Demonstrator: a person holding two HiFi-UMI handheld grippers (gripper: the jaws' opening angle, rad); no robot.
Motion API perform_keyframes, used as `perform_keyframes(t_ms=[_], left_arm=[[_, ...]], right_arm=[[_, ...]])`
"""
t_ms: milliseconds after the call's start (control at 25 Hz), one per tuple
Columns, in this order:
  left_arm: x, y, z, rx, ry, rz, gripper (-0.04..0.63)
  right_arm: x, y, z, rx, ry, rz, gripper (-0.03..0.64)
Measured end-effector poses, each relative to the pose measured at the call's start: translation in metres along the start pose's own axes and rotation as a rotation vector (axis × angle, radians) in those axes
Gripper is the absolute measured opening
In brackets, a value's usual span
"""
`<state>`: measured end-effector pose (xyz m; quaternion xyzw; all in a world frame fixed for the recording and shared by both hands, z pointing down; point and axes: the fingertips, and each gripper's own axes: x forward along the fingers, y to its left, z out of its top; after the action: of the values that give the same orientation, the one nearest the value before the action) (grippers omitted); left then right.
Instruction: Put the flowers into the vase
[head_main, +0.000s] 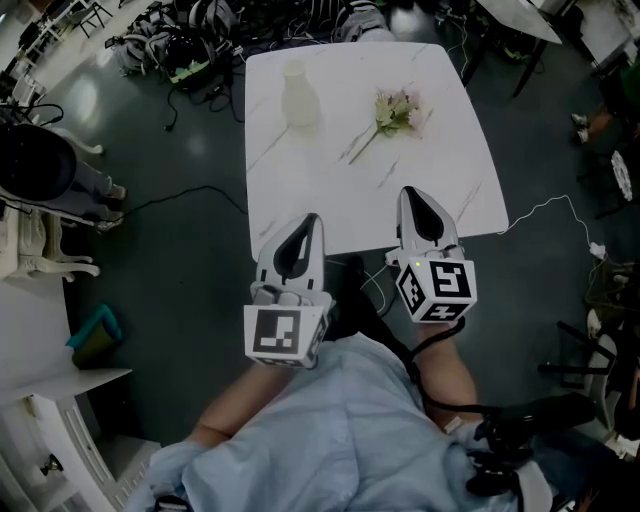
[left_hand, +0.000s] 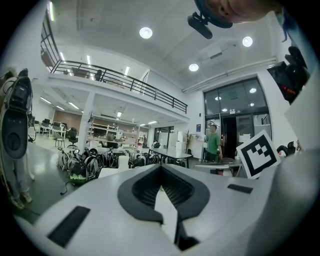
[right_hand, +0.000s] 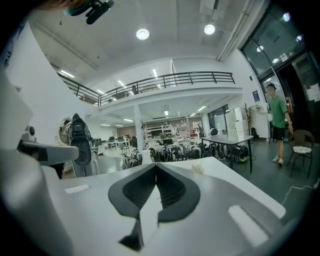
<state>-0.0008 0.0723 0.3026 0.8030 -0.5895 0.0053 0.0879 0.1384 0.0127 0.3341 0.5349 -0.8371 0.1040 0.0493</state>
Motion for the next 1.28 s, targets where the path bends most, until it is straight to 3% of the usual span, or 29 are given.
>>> perform_keyframes(t_ms=[400,840,1000,1080,1280], left_arm=[[0.106,0.006,0.007,0.005,0.057,0.026,0.003],[0.167,0.020,-0.005,0.013,0.134,0.046,0.005],[0.189,0.033,-0.019,-0.003,0.176,0.028,0.004],[0.199,0.042,-0.029,-0.014,0.204,0.023,0.003],[0.217,0.067,-0.053,-0.060,0.278,0.010,0.005]], right_arm=[[0.099,-0.061,-0.002,0.075,0.054,0.056,0.012],[0.163,-0.088,-0.043,0.227,0.181,0.090,0.023],[0.188,-0.096,-0.064,0.283,0.240,0.073,0.045],[0.201,-0.102,-0.075,0.317,0.273,0.053,0.107],[0.228,-0.122,-0.107,0.378,0.378,-0.058,0.164]])
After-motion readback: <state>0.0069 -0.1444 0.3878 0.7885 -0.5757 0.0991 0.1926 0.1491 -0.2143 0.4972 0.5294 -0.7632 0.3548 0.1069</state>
